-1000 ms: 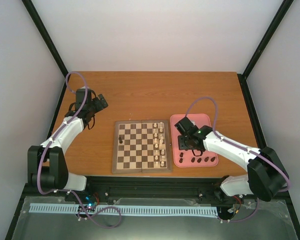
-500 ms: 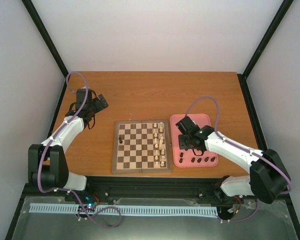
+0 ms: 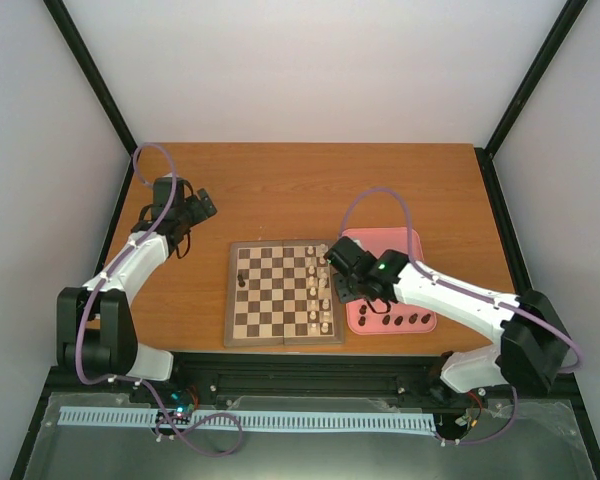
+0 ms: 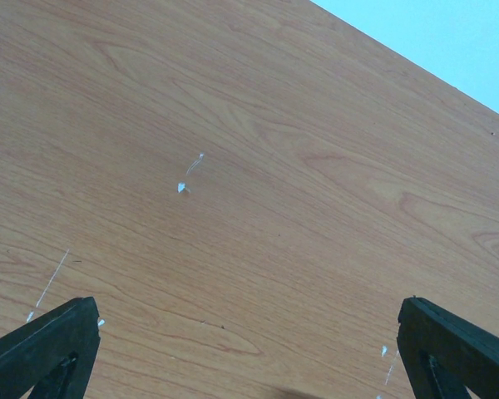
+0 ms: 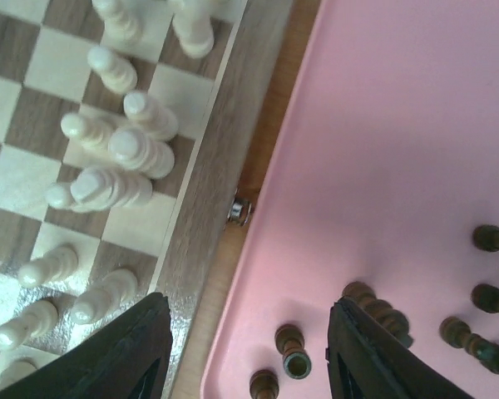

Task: Set up the chess pieces on the board
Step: Pick up the chess piece from the storage box.

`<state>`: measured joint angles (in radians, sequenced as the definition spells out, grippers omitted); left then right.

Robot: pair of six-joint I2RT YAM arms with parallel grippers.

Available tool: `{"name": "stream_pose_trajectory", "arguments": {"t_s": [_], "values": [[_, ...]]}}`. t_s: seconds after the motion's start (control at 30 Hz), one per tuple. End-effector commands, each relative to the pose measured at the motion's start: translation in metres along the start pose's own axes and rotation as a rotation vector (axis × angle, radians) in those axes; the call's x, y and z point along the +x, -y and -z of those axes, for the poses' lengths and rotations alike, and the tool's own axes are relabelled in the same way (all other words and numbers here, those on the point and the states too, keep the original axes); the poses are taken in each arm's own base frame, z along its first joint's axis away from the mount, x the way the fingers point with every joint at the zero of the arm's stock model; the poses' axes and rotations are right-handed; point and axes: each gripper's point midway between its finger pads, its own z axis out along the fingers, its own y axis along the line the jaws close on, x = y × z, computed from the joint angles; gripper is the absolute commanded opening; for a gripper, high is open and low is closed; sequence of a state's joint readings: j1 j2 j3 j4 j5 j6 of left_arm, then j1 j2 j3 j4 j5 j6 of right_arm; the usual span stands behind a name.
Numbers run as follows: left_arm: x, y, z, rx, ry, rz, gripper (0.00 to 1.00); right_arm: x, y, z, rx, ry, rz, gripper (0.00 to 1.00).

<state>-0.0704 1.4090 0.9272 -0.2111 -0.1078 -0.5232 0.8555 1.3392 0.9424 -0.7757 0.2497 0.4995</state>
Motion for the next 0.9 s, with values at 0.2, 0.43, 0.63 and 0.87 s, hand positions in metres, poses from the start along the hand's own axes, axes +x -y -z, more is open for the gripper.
{"name": "stream_pose_trajectory", "arguments": {"t_s": [0.2, 0.43, 0.63, 0.87], "values": [[-0.011, 0.01, 0.002, 0.016, 0.012, -0.009, 1.0, 0.032, -0.001, -0.009, 0.039, -0.105, -0.031, 0.47], [-0.01, 0.01, 0.001, 0.017, 0.008, -0.005, 1.0, 0.048, -0.003, -0.018, 0.03, -0.15, -0.038, 0.45], [-0.01, 0.01, 0.002, 0.018, 0.008, -0.004, 1.0, 0.057, 0.002, -0.023, 0.051, -0.167, -0.038, 0.45], [-0.01, 0.009, 0.001, 0.016, 0.009, -0.001, 1.0, 0.064, 0.009, -0.031, 0.094, -0.187, -0.031, 0.45]]}}
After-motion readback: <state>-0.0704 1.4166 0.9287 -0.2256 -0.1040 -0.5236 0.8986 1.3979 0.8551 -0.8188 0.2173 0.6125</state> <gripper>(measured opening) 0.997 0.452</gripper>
